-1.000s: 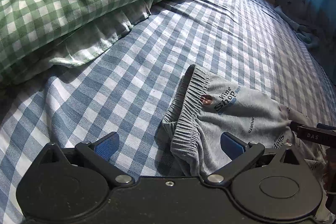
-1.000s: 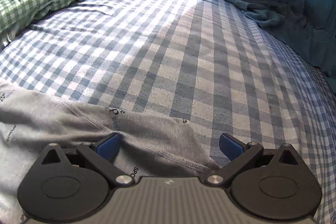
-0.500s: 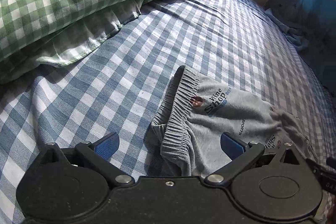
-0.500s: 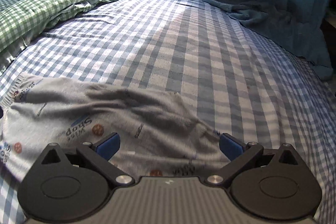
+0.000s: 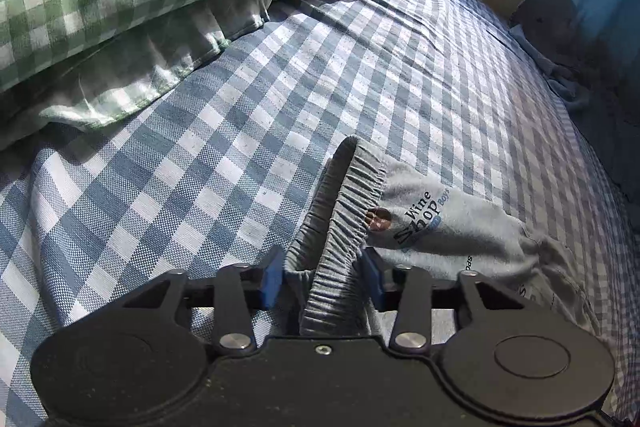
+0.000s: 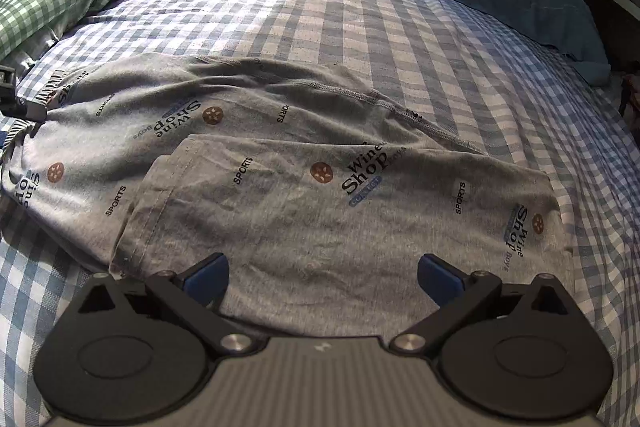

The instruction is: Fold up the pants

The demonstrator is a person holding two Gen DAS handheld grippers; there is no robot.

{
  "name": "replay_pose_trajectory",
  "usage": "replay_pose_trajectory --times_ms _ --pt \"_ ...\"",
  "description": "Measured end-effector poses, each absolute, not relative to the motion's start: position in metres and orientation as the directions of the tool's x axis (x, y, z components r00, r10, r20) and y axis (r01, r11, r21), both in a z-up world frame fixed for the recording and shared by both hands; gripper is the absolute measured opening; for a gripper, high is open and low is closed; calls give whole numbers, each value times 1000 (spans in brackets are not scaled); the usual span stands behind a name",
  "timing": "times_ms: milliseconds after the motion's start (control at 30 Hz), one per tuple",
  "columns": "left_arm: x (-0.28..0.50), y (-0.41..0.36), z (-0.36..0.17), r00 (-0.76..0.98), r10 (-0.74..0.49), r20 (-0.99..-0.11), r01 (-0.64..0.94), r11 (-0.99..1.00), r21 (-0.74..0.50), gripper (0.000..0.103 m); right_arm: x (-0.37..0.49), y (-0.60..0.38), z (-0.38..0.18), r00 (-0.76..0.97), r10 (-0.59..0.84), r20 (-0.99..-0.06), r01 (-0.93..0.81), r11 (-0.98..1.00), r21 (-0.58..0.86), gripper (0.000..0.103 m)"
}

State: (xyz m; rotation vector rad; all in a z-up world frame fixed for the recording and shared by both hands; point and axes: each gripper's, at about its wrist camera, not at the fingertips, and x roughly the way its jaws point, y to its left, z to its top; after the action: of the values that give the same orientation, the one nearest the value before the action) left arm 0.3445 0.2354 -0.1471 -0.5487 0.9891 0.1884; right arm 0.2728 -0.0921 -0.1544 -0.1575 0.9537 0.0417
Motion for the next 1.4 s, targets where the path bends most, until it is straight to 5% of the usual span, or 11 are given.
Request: replay_pose_trajectory --times_ms 100,167,633,933,1400 --pt "344 233 -140 555 -82 -828 -410 839 -357 15 275 -93 -152 583 -29 -812 -106 988 -112 103" --pt "345 226 -129 567 -62 -821 -394 856 -336 10 273 -95 -148 593 -19 -805 -105 989 -101 103" --pt "337 127 -33 709 -27 -705 -149 971 -188 8 248 -143 -120 637 49 -770 -109 994 -28 103" --pt "325 7 23 748 -198 -634 132 980 -150 7 229 -211 -110 659 39 -751 -70 997 -10 103" --pt "304 -197 -38 549 -412 -727 503 858 -106 7 193 -373 -121 618 -126 -776 144 988 -46 103"
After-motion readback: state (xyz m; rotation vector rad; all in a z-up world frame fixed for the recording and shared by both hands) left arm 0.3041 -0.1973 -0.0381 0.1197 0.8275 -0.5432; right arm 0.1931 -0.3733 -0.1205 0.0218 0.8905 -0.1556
